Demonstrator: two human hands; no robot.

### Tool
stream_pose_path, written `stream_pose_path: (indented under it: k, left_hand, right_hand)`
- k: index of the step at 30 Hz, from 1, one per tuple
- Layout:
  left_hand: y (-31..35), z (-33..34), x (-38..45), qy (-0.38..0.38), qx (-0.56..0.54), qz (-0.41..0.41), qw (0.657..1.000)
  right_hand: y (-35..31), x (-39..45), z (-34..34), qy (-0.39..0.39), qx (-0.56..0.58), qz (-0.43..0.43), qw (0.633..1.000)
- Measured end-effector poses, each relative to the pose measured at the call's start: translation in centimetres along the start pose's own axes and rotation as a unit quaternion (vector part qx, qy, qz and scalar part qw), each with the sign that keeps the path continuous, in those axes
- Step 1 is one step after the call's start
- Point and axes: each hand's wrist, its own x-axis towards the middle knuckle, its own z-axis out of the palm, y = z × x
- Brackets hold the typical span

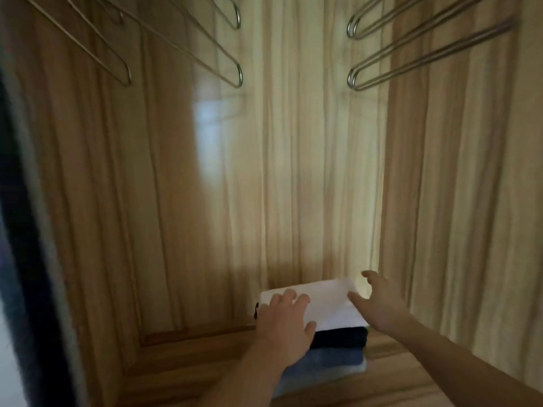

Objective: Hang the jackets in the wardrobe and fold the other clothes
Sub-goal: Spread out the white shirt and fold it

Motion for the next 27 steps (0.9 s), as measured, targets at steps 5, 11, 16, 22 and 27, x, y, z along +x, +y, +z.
stream_pose_path:
  k: [5, 11, 16, 22, 27]
  left_hand:
    - [1.0, -5.3, -7.9, -0.005, -0.016, 0.037, 0.999]
    - [-0.9, -11.2, -18.5, 0.045, -0.001, 0.118, 0.992]
    - [-3.2, -14.8, -25.3, 0.071, 0.010, 0.141, 0.987]
    - [-4.9, -17.8, -31.9, 0.078, 0.074, 0.134, 0.985]
    - [-8.3, -19.9, -36.9, 0.068, 0.147, 0.078, 0.984]
  right_hand:
    - [-3.4, -10.5, -2.7, 0.018, -0.097, -0.061, 0.993]
    - [-8.3, -21.3, -2.7, 0.001, -0.161, -0.075, 0.984]
    - [-13.7, -27.1, -3.0, 0.010, -0.172, -0.131, 0.976]
    - [-17.5, -32.7, -0.5, 0.009, -0.060, -0.177, 0.982]
    - [-18.6, -38.6, 3.2, -0.028, 0.013, -0.192, 0.981]
